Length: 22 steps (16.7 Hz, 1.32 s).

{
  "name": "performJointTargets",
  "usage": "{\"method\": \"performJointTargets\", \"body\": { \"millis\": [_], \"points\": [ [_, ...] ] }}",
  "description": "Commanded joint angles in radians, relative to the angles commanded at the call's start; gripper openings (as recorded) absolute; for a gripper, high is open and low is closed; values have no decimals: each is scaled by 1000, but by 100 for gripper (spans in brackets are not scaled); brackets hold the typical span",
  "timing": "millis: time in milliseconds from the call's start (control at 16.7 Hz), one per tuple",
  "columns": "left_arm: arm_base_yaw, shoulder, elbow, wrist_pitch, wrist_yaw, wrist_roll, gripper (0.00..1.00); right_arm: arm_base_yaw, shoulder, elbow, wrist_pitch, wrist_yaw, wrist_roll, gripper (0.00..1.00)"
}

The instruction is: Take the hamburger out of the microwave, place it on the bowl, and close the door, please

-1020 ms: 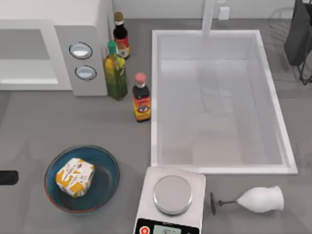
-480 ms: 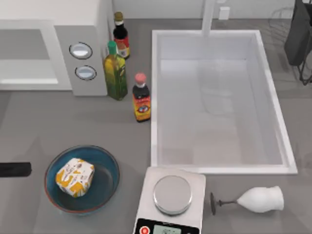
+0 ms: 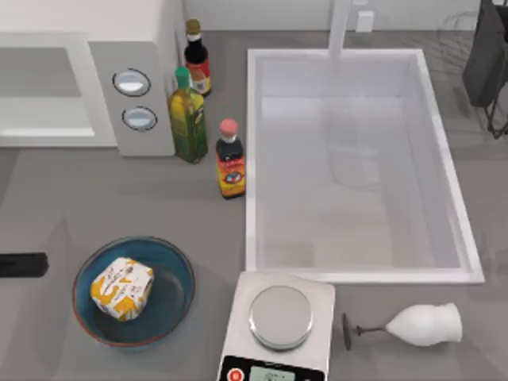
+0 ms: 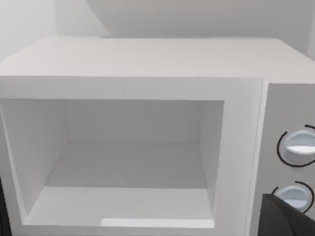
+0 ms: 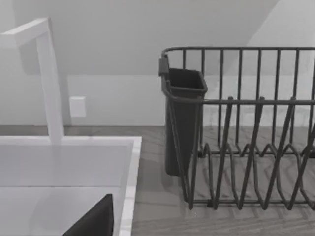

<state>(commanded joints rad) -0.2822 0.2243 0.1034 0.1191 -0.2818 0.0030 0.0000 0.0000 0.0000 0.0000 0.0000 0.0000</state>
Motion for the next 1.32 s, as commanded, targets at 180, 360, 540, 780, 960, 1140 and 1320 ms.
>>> {"method": "performJointTargets", "body": {
  "millis": [180, 360, 540, 780, 960, 1140, 1320],
  "points": [
    [0, -5, -3, 0, -3, 0, 0, 0, 0, 0, 0, 0, 0, 100],
    [-73, -18, -9, -6, -76, 0, 0, 0, 0, 0, 0, 0, 0, 100],
    [-218, -43, -22, -19, -221, -1, 0, 0, 0, 0, 0, 0, 0, 100],
    [-312, -74, -36, -35, -315, -1, 0, 0, 0, 0, 0, 0, 0, 100],
    [-309, -70, -32, -34, -313, -2, 0, 0, 0, 0, 0, 0, 0, 100],
    [-277, -39, 0, -51, -281, 29, 0, 0, 0, 0, 0, 0, 0, 100],
    [-151, 87, 126, -117, -156, 139, 0, 0, 0, 0, 0, 0, 0, 100]
  ]
}}
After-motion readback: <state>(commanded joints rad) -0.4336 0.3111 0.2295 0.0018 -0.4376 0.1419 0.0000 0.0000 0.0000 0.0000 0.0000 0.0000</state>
